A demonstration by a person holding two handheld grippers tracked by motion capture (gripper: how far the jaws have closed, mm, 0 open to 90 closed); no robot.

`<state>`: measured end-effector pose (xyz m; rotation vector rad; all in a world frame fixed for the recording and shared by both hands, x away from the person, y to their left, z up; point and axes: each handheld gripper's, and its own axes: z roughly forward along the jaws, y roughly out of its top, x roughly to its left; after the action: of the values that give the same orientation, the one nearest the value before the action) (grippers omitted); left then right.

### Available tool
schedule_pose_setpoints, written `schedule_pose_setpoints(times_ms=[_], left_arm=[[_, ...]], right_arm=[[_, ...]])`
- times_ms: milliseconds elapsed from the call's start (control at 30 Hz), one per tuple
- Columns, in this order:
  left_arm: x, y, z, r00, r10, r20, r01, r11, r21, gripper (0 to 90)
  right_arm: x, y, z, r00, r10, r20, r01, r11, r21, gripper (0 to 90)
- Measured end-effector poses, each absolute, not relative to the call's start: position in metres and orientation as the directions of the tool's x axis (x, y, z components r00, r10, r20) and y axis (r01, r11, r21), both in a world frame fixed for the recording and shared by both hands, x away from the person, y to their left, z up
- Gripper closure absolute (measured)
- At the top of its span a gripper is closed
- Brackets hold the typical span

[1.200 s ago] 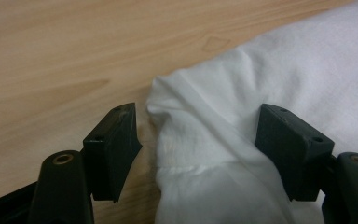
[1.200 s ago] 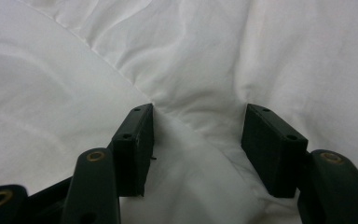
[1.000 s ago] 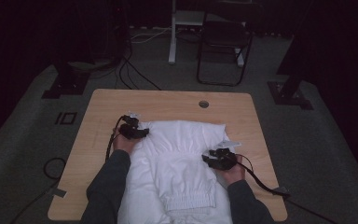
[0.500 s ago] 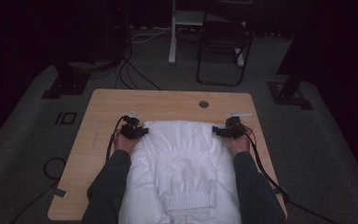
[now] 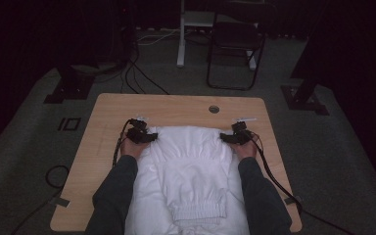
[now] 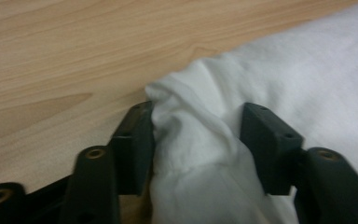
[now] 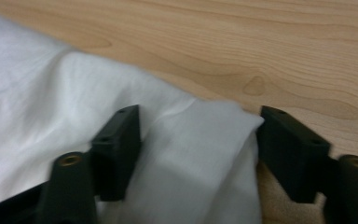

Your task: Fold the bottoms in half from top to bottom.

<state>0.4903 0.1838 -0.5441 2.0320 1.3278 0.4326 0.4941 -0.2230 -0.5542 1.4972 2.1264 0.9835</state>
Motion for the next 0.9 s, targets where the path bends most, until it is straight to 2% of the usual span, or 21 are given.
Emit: schedule_pose_setpoints(times_ms=[33,67,100,133,200,367,400,433,533,800,900], left_arm=[[0.491,0.184,-0.544,0.426,0.901,-0.085,0.683,-0.259,0.683,47.2],[0.491,0.184,-0.543,0.429,0.898,-0.100,0.688,-0.253,0.680,47.2],[0.491,0.185,-0.543,0.432,0.893,-0.127,0.697,-0.241,0.676,56.8],[0.491,0.186,-0.543,0.436,0.886,-0.156,0.704,-0.228,0.672,65.7],[0.492,0.189,-0.544,0.430,0.875,-0.222,0.722,-0.186,0.666,81.6],[0.489,0.192,-0.536,0.446,0.868,-0.217,0.699,-0.187,0.690,83.9],[0.488,0.198,-0.528,0.445,0.860,-0.248,0.680,-0.145,0.719,83.9],[0.486,0.202,-0.519,0.439,0.855,-0.275,0.657,-0.096,0.748,84.1],[0.485,0.202,-0.501,0.437,0.850,-0.294,0.618,-0.046,0.785,84.1],[0.479,0.201,-0.439,0.500,0.832,-0.239,0.482,-0.038,0.875,84.0],[0.470,0.202,-0.437,0.522,0.825,-0.216,0.477,-0.072,0.876,84.0]], right_arm=[[0.491,-0.220,-0.554,-0.386,0.918,0.091,0.665,0.209,0.717,49.0],[0.491,-0.220,-0.554,-0.386,0.918,0.091,0.665,0.209,0.717,49.0],[0.490,-0.219,-0.553,-0.388,0.917,0.093,0.665,0.209,0.717,56.0],[0.490,-0.218,-0.553,-0.392,0.914,0.105,0.670,0.205,0.714,67.0],[0.490,-0.217,-0.551,-0.410,0.897,0.164,0.698,0.193,0.690,84.1],[0.489,-0.225,-0.544,-0.421,0.896,0.139,0.686,0.214,0.696,85.8],[0.489,-0.225,-0.544,-0.421,0.896,0.139,0.686,0.214,0.696,85.8],[0.489,-0.237,-0.533,-0.408,0.886,0.220,0.672,0.129,0.729,86.0],[0.490,-0.241,-0.526,-0.405,0.882,0.242,0.658,0.098,0.746,86.0],[0.482,-0.255,-0.460,-0.412,0.890,0.197,0.482,0.029,0.876,86.0],[0.472,-0.255,-0.456,-0.442,0.884,0.150,0.458,0.079,0.885,85.8]])
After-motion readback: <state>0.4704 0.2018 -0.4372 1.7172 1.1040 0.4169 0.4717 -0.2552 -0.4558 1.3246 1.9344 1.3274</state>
